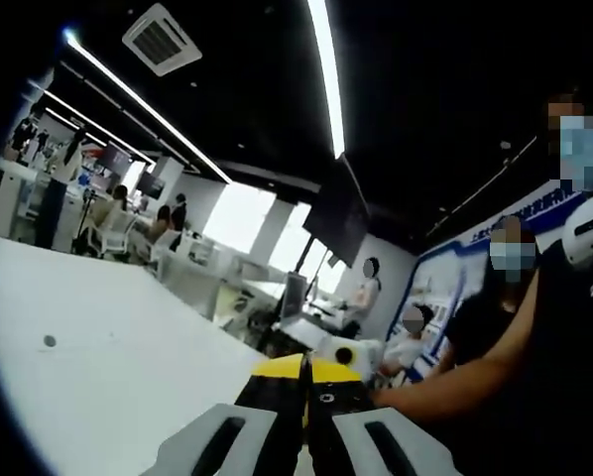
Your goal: Compare the silicone blocks by pressing each to a similar depth, holding the contact briefly, and releasing to observe deformation and rebound differences across the visible hardness samples.
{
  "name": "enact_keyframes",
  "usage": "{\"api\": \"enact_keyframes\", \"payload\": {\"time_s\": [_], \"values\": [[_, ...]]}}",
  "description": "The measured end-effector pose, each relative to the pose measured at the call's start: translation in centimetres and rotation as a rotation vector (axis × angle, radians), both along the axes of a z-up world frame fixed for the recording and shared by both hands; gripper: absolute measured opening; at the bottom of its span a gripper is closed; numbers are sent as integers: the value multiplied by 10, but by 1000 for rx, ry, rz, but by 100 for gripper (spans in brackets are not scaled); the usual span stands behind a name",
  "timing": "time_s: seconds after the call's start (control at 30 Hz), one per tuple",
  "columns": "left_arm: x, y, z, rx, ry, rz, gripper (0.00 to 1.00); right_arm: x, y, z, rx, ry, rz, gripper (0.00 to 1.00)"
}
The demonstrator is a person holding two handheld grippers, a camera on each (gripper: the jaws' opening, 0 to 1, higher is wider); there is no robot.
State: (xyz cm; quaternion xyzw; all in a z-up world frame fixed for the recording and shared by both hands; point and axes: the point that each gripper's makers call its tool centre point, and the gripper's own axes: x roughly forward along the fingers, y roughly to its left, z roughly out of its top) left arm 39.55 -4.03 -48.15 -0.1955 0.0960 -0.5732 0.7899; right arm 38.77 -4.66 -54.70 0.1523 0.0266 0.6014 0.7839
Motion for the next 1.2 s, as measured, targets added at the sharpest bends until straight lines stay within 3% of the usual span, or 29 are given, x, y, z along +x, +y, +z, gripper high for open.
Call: {"api": "enact_keyframes", "payload": {"time_s": [0.07, 0.23, 0.53, 0.93, 1.03, 1.13, 1.2], "values": [[0, 1, 0, -3, -1, 3, 0, -2, 1, 1, -11, 41, 21, 17], [3, 6, 1, -11, -4, 17, 0, -1, 4, 3, -58, 42, 35, 14], [4, 12, -3, 6, -7, 38, 0, -4, 9, -1, -123, 129, 71, 9], [3, 15, -6, 30, -7, 43, 0, -7, 10, -3, -176, 163, 102, 5], [0, 17, -9, 35, 28, 24, 0, -9, 10, -4, -187, 171, 108, 4], [-5, 17, -15, 79, -13, 4, 1, -11, 11, -7, -199, 185, 119, 4], [-4, 18, -13, 72, -12, 20, 1, -13, 13, -6, -199, 194, 129, 4]]}}
